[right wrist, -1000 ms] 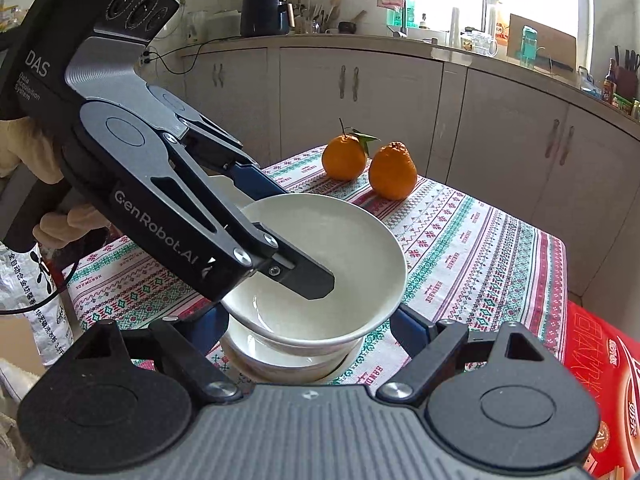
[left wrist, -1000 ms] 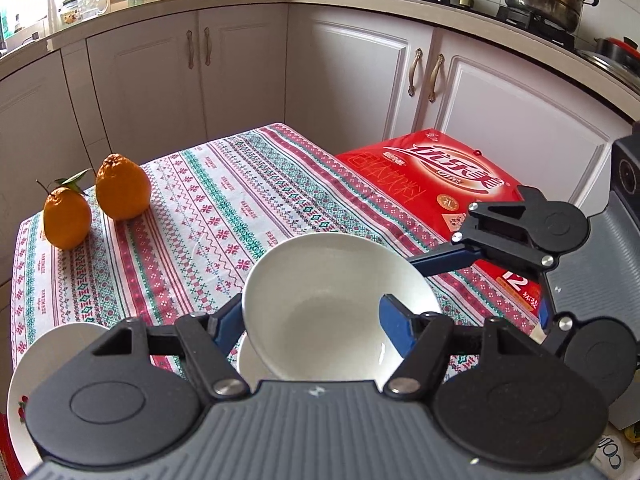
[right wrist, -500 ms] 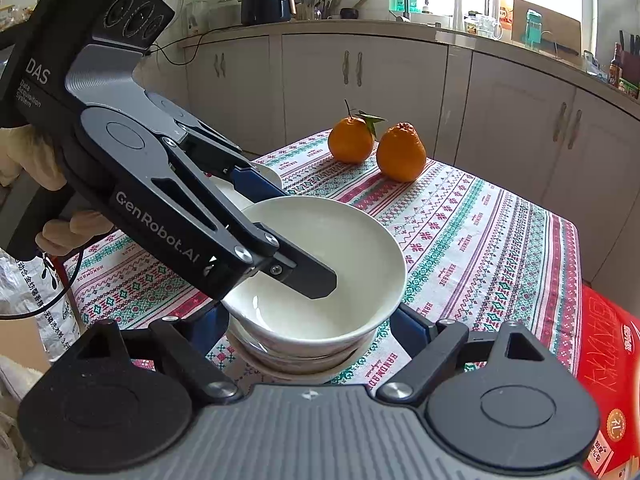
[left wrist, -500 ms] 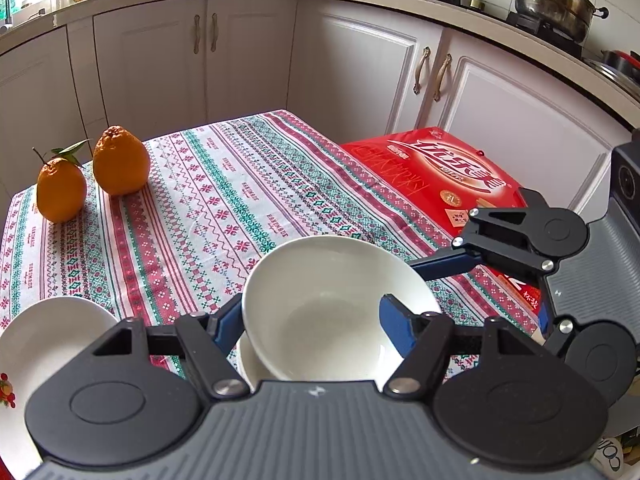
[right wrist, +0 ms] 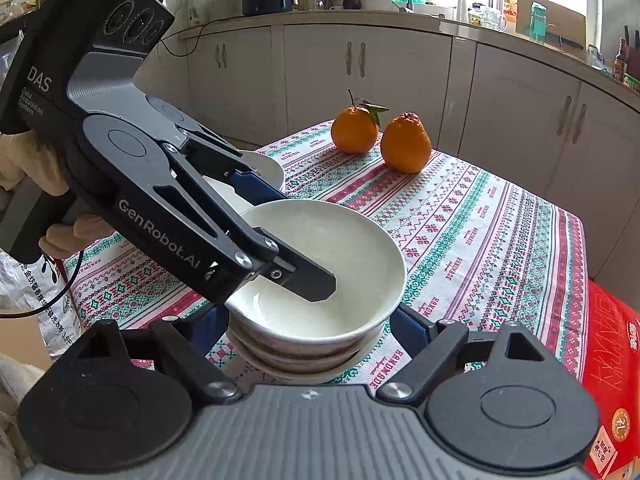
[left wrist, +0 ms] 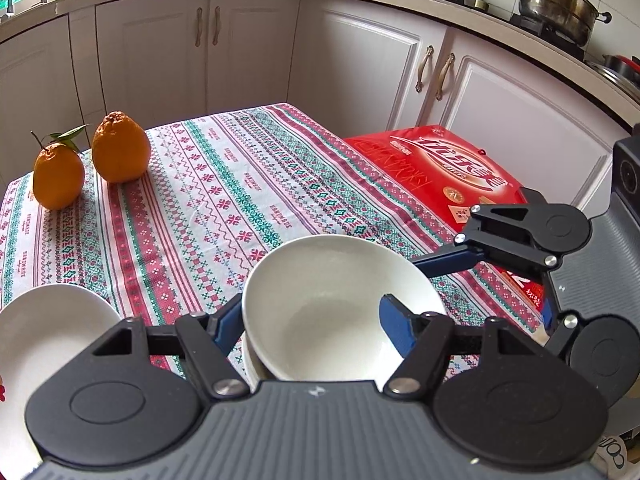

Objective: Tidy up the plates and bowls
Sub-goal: 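Carry the bowl with the left tool and lower it into the nested bowls, then open the left tool to release the bowl onto the stack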

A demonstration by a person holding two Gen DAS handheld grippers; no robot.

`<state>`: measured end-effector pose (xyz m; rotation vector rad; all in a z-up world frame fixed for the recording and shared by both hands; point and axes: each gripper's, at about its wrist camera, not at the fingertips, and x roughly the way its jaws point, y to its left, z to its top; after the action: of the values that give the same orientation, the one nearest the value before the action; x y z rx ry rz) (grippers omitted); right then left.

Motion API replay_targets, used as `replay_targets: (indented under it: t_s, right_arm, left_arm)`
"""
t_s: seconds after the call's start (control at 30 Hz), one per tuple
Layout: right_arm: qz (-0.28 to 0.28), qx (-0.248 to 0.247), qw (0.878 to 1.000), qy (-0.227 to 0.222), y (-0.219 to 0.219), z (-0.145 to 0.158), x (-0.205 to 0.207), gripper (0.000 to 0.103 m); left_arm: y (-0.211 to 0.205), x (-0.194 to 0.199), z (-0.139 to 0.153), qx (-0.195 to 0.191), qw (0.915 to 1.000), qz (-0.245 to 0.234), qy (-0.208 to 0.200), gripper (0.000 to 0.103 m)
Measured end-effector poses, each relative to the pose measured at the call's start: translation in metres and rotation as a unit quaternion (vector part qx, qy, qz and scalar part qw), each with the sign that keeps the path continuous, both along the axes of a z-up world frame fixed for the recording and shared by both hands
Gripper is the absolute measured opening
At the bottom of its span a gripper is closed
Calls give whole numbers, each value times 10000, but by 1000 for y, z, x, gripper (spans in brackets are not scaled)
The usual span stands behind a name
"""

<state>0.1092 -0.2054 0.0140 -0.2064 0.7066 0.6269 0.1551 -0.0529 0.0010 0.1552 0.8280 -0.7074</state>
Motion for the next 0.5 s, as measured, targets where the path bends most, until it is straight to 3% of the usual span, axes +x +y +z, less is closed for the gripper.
replay_targets:
  t_s: [0.13, 0.27, 0.5]
  right_arm:
    - [8, 52, 10000, 64, 0, -1, 2, 91]
    - [49, 47, 10000, -53, 0, 1, -1, 102]
    - [108, -19, 9996, -264, -5, 11, -11, 103]
  left_arm:
    - [2, 1, -3, -69, 10000, -2, 5, 79]
    - [6, -7, 4, -200, 9991, -14, -362, 93]
    - [16, -23, 24, -100, 9955, -203, -925, 98]
